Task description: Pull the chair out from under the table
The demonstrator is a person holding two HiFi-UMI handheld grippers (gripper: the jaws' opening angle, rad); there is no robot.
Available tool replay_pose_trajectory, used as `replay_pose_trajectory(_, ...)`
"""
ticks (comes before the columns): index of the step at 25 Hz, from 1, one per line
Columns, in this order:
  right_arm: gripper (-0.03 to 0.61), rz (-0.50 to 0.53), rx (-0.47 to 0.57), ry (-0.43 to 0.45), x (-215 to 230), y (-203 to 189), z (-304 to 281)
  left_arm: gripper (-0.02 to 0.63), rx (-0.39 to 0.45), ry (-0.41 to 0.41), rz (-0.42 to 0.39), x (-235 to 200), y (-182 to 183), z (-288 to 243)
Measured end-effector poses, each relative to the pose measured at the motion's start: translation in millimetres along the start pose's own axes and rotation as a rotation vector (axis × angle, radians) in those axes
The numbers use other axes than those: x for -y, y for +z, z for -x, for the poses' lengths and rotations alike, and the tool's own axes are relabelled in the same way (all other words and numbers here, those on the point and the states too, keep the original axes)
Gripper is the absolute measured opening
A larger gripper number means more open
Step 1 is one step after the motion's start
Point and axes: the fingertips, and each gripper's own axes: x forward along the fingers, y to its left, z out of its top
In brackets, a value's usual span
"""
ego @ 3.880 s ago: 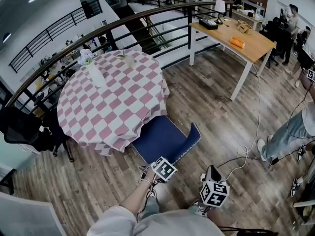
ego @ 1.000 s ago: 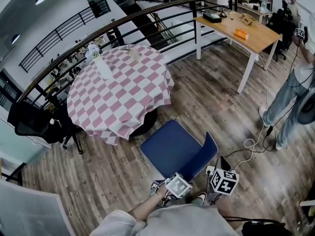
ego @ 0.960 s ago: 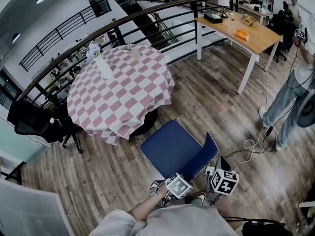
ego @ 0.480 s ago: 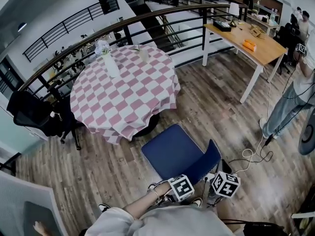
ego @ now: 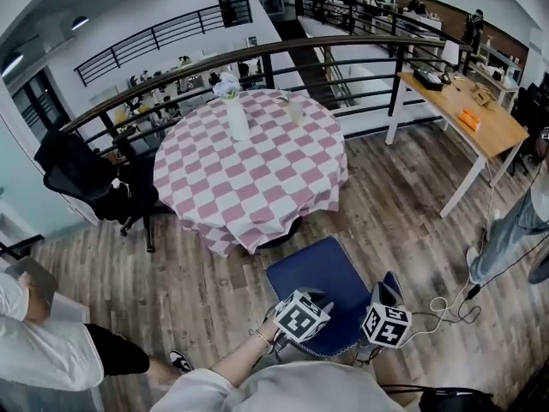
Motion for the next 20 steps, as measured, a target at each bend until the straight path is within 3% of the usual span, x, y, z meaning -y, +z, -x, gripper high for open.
replay_pose_trajectory(3, 0.017, 0.055, 0.006, 0.069, -35, 14, -15, 0.061, 0.100, 0.112, 0.096, -34, 10, 20)
replay_pose_trajectory(7, 0.017, 0.117, 0.016, 0.148, -77, 29, -28, 0.009, 0.199, 0.202, 0.175, -61, 16, 43)
replay_pose_trajectory(20, 0.017, 0.232, 0.051, 0.313, -159, 56, -41, 0.005, 0.423, 0.451, 0.399, -115, 19, 104)
